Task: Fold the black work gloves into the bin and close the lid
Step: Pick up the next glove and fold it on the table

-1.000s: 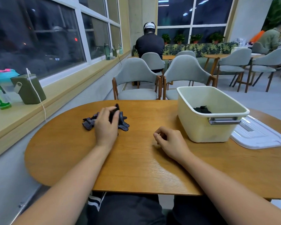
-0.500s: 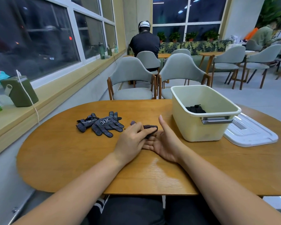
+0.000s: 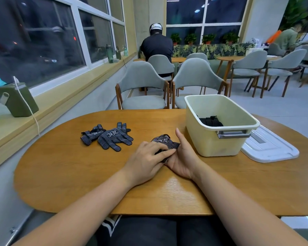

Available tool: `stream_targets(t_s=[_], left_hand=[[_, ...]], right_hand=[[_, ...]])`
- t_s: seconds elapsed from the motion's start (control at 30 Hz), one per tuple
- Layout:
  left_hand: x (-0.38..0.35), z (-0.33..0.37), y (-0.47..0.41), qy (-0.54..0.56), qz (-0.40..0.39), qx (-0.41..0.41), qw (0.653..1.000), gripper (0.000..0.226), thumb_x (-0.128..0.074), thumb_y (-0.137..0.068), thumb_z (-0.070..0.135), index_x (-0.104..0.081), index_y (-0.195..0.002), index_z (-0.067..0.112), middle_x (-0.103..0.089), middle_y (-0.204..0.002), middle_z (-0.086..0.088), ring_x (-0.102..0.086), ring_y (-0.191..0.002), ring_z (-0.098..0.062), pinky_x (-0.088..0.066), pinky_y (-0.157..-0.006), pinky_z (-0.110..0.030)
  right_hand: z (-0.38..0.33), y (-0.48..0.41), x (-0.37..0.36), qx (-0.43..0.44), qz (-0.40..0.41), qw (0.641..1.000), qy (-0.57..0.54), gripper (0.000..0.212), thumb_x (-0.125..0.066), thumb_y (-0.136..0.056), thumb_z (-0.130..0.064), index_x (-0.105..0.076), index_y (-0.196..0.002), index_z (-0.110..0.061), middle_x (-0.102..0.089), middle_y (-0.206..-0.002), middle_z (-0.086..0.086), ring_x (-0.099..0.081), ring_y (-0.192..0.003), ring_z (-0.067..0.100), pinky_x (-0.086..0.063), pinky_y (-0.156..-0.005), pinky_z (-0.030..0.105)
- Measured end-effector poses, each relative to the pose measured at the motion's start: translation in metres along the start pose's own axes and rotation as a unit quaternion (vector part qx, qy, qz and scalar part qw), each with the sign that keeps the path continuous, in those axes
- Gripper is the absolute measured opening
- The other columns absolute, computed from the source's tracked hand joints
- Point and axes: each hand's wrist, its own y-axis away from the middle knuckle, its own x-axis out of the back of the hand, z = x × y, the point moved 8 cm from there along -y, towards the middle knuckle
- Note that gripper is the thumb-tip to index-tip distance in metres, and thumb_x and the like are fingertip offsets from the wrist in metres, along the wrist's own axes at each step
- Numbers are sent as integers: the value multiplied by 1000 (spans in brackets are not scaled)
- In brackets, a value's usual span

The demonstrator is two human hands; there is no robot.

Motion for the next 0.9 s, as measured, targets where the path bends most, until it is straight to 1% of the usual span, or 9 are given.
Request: stream_targets(t_s=[0.13, 0.23, 0.4, 0.5, 0.63, 0.7, 0.77, 0.83, 0.9], left_hand=[[-5, 7, 4, 22, -28, -3, 999, 51, -61, -104, 24, -57, -154, 29, -63, -126, 2, -62, -110, -19, -49, -84, -40], [-7, 17, 6, 62, -45, 2, 997, 43, -54, -112, 37, -57, -154, 33, -63, -120, 5, -61, -103, -15, -51, -85, -36], [-7, 22, 14, 103, -94, 49, 989, 46, -53, -108, 60, -62, -148, 40, -63, -116, 15, -62, -105, -7, -54, -87, -34], [-1, 29, 18, 147, -87, 54, 984, 42, -53, -110, 51, -66, -146, 33, -69, -112, 13, -65, -105, -7, -54, -91, -34], [12, 27, 22, 220, -2, 95, 971, 26, -62, -110, 24, -73, -133, 23, -72, -112, 16, -67, -105, 3, -54, -93, -25], [19, 16, 25, 203, 55, 132, 969, 22, -69, -103, 11, -77, -122, 20, -67, -104, 23, -64, -98, 7, -48, -88, -16], [21, 1, 28, 168, 81, 181, 966, 20, -72, -99, 11, -77, -115, 23, -64, -103, 24, -63, -98, 5, -50, -88, -20], [12, -20, 31, 137, 46, 253, 957, 17, -72, -100, 26, -75, -115, 29, -62, -108, 21, -60, -104, 1, -53, -94, -31], [-1, -35, 38, 106, -11, 313, 944, 20, -70, -99, 45, -73, -116, 35, -58, -111, 22, -54, -113, -3, -50, -101, -37]], right_hand=[[2, 0, 0, -17, 16, 1000, 5, 101, -47, -102, -77, -50, -153, 10, -48, -159, 31, -46, -152, 39, -31, -131, 49], [2, 0, 4, -24, 35, 999, 16, 101, -49, -101, -77, -52, -151, 10, -52, -155, 32, -51, -148, 41, -34, -130, 50], [3, 1, 8, -24, 56, 998, 17, 99, -46, -102, -78, -56, -148, 10, -58, -149, 33, -56, -142, 45, -42, -124, 52], [2, 2, 9, -18, 61, 998, 0, 101, -50, -100, -77, -55, -148, 12, -54, -151, 36, -53, -144, 48, -38, -126, 56], [-4, 3, 20, 7, 101, 995, 21, 94, -53, -98, -77, -56, -148, 4, -58, -147, 36, -56, -140, 51, -39, -123, 62], [-10, 4, 25, 39, 145, 988, 38, 87, -56, -97, -76, -56, -147, -5, -64, -144, 29, -62, -135, 46, -44, -119, 62], [-18, 6, 28, 91, 198, 972, 90, 79, -56, -98, -72, -56, -149, -11, -67, -145, 18, -65, -134, 35, -46, -119, 55], [-31, 11, 28, 155, 241, 943, 170, 74, -55, -100, -70, -57, -150, -16, -64, -151, 11, -63, -135, 20, -44, -121, 45], [-41, 20, 28, 210, 260, 899, 284, 65, -54, -91, -79, -70, -130, -30, -70, -142, 0, -65, -129, 10, -46, -119, 42]])
